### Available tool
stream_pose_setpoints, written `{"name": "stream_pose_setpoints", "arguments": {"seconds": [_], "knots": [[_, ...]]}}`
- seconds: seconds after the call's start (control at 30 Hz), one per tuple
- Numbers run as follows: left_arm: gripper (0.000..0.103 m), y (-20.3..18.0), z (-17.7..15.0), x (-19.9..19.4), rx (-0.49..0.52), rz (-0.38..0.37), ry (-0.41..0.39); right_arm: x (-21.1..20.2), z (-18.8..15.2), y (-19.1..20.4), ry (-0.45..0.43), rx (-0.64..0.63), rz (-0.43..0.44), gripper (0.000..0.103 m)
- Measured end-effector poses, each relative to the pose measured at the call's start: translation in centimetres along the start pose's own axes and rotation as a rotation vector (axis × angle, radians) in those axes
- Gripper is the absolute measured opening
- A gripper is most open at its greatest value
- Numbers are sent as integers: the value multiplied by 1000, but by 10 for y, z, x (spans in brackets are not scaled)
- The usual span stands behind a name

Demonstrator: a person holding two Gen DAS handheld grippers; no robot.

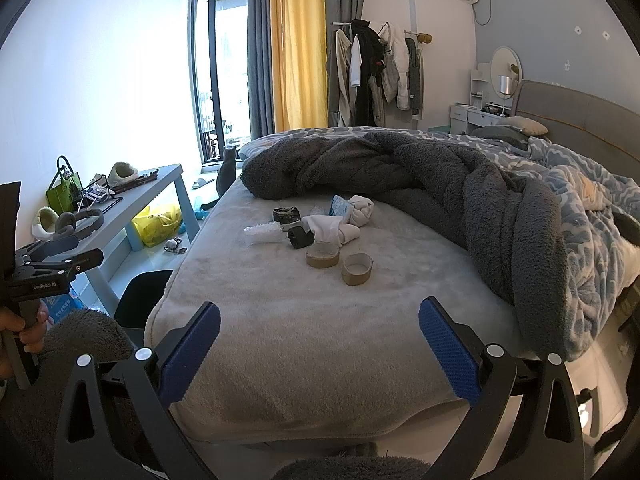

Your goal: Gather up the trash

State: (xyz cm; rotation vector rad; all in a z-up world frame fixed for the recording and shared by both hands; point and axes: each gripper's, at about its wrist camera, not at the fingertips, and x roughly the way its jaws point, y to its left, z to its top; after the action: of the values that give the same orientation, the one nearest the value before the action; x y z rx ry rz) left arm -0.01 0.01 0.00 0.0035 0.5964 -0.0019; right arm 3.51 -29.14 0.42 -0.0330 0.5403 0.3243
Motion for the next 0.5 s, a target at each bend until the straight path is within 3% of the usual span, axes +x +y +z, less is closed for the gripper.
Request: {"name": "stream_pose_setpoints", "arguments": {"seconds": [0.5], "knots": [[100,0,0,-1,-3,9,-3,-1,2,0,1,1,2,100]]}}
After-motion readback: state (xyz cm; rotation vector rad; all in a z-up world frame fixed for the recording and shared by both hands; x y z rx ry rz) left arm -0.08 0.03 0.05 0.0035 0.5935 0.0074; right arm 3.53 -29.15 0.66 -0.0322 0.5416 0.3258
